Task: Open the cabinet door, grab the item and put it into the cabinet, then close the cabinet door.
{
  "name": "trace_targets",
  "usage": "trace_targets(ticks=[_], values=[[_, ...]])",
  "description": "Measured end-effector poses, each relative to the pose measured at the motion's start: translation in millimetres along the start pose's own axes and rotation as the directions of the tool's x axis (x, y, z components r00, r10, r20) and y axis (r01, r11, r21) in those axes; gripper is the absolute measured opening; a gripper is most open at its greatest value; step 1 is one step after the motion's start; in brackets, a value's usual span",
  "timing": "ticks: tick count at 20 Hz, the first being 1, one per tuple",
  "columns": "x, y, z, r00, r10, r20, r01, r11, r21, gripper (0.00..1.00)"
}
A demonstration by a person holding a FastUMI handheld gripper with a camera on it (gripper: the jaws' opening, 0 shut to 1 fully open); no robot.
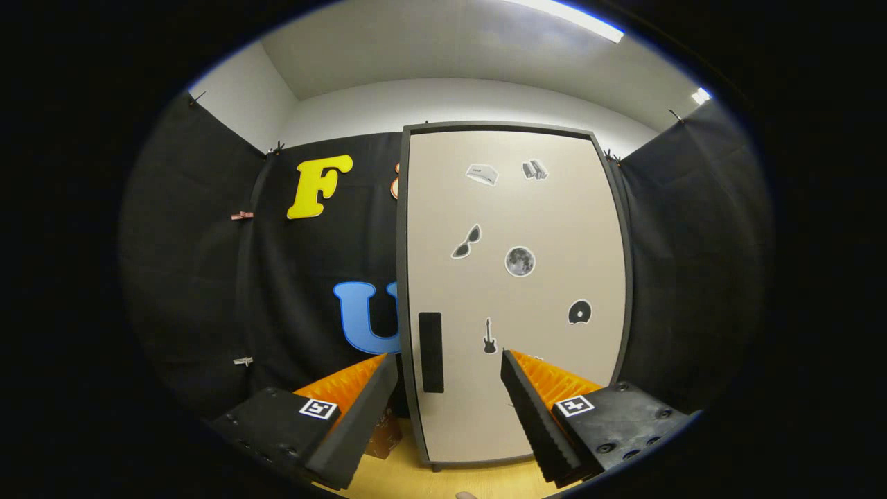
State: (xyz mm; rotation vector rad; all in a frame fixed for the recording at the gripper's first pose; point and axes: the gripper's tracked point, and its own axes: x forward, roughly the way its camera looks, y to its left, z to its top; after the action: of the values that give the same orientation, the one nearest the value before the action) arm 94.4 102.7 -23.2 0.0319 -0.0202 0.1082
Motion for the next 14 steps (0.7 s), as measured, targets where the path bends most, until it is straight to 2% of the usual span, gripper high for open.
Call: trace_targets(ticks=[4,14], values=[[30.7,2.1,-10.1,1.000,-0.012,-0.008,0.013,1.000,0.024,0.98],[93.0,8.4,-44.1,0.998,-0.035,-0.050,0.034,0.999,-0.016,0.98]])
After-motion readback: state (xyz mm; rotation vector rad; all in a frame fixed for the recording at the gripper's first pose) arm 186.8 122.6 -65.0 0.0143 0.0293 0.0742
